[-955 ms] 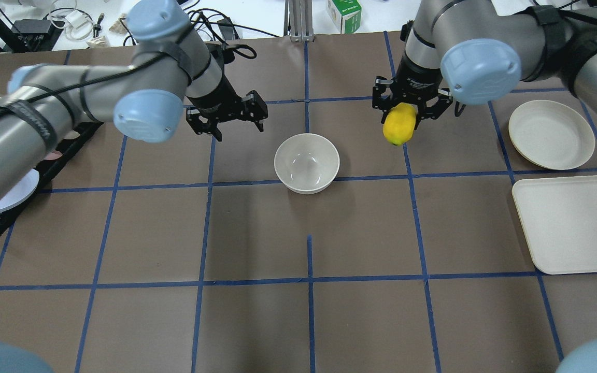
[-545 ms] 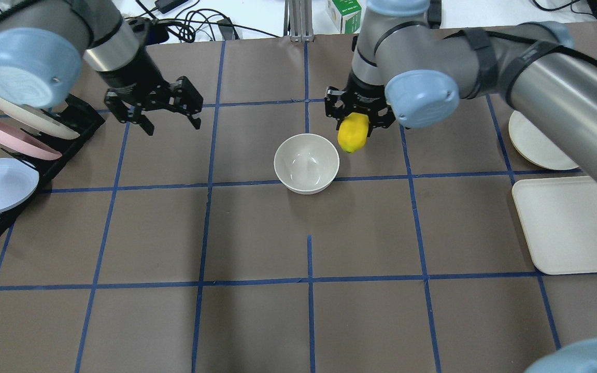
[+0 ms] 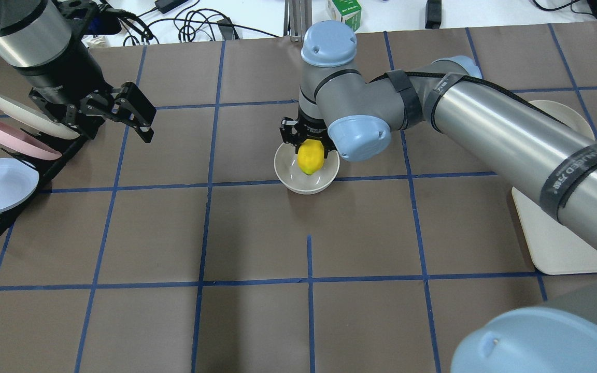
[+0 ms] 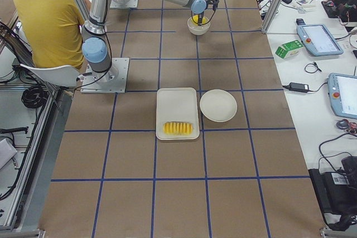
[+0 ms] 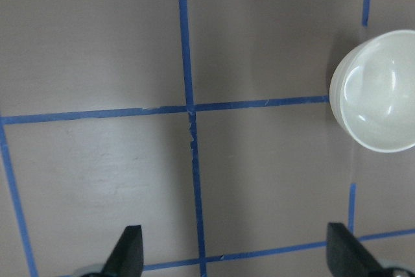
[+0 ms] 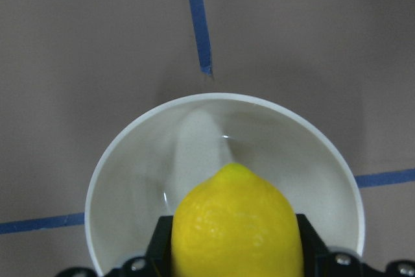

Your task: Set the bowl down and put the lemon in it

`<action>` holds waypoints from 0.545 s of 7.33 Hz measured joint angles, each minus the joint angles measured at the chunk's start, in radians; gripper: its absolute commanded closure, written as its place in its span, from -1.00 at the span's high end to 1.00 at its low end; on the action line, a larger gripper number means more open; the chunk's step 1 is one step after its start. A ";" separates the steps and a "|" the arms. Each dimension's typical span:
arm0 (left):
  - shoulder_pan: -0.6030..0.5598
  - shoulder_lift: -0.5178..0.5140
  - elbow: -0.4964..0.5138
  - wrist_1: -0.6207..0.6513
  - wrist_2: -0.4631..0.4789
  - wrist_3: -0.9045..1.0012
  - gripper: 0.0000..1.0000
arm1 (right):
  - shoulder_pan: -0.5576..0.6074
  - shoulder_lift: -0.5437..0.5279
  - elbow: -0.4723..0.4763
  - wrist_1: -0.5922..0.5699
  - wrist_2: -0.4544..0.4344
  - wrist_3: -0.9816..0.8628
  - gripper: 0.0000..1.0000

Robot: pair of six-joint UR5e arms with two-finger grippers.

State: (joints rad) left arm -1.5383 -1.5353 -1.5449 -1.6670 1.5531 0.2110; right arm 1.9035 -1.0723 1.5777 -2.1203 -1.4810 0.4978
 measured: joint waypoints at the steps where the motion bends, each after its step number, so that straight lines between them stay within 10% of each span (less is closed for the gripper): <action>1: -0.027 -0.001 0.007 0.004 0.010 -0.010 1.00 | 0.001 0.017 0.002 -0.002 0.000 -0.002 -1.00; 4: -0.029 0.011 0.025 0.007 0.038 -0.003 1.00 | 0.002 0.059 0.003 -0.014 0.001 -0.010 -0.28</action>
State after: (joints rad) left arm -1.5671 -1.5245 -1.5200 -1.6597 1.5910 0.2085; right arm 1.9052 -1.0137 1.5811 -2.1342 -1.4797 0.4876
